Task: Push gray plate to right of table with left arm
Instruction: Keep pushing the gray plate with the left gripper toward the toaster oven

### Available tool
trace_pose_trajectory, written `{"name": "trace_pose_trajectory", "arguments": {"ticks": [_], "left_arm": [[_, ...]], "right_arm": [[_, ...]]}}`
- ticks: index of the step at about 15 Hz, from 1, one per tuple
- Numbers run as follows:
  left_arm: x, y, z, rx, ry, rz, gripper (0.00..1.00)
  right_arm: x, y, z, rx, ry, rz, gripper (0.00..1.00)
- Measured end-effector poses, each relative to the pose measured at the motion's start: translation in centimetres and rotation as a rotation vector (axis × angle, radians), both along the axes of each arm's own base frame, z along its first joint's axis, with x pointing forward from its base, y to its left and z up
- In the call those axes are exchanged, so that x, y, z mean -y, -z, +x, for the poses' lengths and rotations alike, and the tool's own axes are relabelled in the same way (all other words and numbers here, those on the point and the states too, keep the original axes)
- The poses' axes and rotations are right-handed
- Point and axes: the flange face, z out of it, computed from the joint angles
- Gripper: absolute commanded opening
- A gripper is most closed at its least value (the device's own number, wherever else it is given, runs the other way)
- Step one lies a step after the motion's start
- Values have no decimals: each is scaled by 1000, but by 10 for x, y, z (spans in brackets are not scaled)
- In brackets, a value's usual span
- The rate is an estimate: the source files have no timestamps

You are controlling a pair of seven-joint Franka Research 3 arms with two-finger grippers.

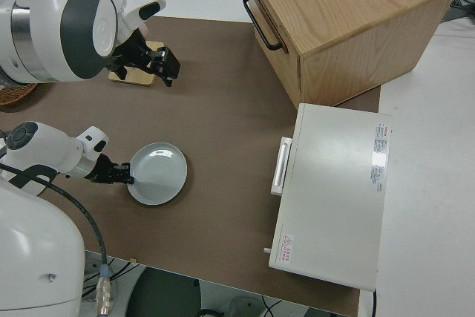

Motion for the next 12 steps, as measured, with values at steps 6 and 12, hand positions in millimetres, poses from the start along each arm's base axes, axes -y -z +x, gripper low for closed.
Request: {"name": "trace_pose_trajectory", "arguments": {"ticks": [6,12], "left_arm": [[1,-18,8,-101,25,78,991],[-32,-93,49,-58,103,86,991]], "right_arm": [[0,0,0,0,0,0,996],[0,0,0,0,0,0,996]]}}
